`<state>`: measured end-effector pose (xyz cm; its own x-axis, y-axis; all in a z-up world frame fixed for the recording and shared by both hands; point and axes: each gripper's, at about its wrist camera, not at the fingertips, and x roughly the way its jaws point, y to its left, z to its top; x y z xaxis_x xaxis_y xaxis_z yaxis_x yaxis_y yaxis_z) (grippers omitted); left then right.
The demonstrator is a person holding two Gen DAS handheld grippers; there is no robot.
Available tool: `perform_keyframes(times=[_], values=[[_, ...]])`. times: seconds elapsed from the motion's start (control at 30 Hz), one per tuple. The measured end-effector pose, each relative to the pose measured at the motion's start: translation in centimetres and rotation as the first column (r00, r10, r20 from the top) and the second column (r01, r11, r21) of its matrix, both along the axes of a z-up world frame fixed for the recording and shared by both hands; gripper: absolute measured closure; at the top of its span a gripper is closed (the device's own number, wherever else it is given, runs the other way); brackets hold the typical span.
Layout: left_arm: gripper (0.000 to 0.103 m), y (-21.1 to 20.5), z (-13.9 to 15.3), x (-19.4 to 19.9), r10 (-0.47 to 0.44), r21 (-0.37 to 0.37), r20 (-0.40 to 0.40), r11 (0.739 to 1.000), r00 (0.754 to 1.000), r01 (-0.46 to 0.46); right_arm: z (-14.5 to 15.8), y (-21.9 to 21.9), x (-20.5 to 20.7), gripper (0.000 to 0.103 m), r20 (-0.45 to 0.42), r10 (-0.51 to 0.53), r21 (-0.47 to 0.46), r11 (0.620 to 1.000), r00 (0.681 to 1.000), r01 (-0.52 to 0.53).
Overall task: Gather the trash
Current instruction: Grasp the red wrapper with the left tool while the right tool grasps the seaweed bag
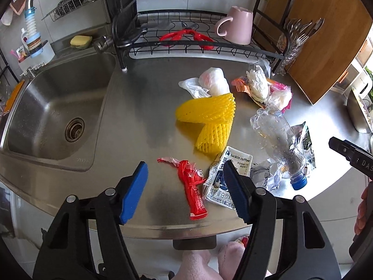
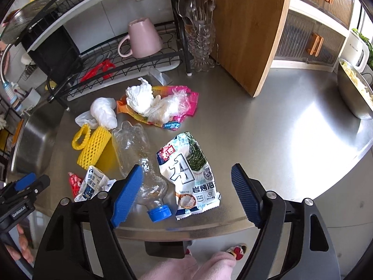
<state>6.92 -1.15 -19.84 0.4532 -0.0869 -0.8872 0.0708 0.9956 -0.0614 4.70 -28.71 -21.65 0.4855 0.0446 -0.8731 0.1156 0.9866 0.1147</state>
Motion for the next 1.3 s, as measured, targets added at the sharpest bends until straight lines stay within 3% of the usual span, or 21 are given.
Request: perform_keyframes(times=[0.27, 0.47, 0.9, 1.0, 1.07, 1.13, 1.3], values=[[0.040, -0.3, -3.4, 1.2, -0.006, 0.009, -0.082, 1.000, 0.997, 0.007, -4.0, -1.0, 1.1, 0.035, -0.089, 0.054, 0.012, 0.999, 0.995, -0.053], [0.042, 0.2, -4.4, 1.7, 0.008, 0.013, -0.109, 1.000, 0.994, -0.006, -4.9, -1.4, 1.0, 0.035, -0.113, 0.082, 0.046, 0.996, 0.990, -0.077], [0.060, 0.0, -8.0, 3.0, 0.023, 0.026, -0.189, 0.999, 0.982, -0.018, -7.1, -0.5, 1.9, 0.042, -0.164, 0.123, 0.048, 0.992, 0.979, -0.116], [0.062, -0.2, -8.1, 3.0, 0.022, 0.053, -0.176, 0.998, 0.984, -0.013, -7.5, -0.4, 1.8, 0.048, -0.168, 0.127, 0.049, 0.992, 0.978, -0.120], [0.069, -0.2, -8.1, 3.1, 0.027, 0.061, -0.168, 0.998, 0.985, -0.017, -7.5, -0.1, 1.8, 0.059, -0.164, 0.131, 0.034, 0.991, 0.978, -0.127], [0.085, -0.2, -8.1, 3.2, 0.034, 0.081, -0.155, 0.996, 0.987, -0.022, -7.4, 0.1, 1.9, 0.070, -0.162, 0.129, 0.040, 0.991, 0.978, -0.124], [0.092, 0.5, -8.1, 3.2, 0.032, 0.079, -0.141, 0.997, 0.990, -0.021, -7.0, 0.4, 1.7, 0.086, -0.144, 0.114, 0.019, 0.994, 0.983, -0.112]])
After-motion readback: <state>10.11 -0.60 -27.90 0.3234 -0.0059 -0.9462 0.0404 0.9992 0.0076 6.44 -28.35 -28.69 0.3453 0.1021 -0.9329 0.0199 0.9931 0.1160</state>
